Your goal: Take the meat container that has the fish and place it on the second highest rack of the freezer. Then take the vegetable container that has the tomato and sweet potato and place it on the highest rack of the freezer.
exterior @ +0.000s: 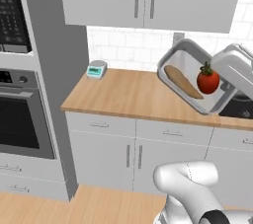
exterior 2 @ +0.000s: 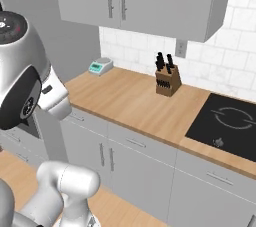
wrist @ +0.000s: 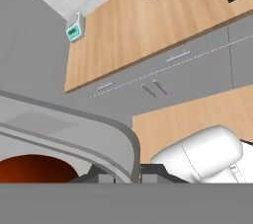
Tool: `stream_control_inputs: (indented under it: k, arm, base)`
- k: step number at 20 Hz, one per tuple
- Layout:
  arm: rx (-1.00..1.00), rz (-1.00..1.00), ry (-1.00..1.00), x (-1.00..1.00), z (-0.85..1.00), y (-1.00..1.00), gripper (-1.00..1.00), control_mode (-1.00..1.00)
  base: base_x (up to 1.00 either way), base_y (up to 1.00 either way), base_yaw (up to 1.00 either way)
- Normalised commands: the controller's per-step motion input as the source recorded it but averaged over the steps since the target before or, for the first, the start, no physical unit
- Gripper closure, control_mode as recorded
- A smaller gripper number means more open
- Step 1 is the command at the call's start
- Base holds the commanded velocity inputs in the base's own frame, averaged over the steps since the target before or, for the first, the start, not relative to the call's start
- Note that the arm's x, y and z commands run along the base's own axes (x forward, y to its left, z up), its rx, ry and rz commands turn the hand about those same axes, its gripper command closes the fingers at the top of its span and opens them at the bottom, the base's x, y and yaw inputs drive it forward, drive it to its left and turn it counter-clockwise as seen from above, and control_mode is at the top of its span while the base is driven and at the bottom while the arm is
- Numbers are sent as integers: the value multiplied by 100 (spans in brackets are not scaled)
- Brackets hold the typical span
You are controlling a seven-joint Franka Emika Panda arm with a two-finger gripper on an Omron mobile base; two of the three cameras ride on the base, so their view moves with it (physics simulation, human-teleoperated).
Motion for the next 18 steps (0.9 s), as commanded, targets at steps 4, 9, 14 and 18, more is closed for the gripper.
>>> stream_control_inputs:
  k: [4,9,14,18]
  arm:
    - [0,0,0,0,0,0,100,100]
    - [0,0,0,0,0,0,100,100]
    - [0,0,0,0,0,0,100,100]
    - [0,0,0,0,0,0,100,100]
  base:
    - [-18,66,10]
    - [-7,84,11]
    - [0,91,10]
    - [0,90,11]
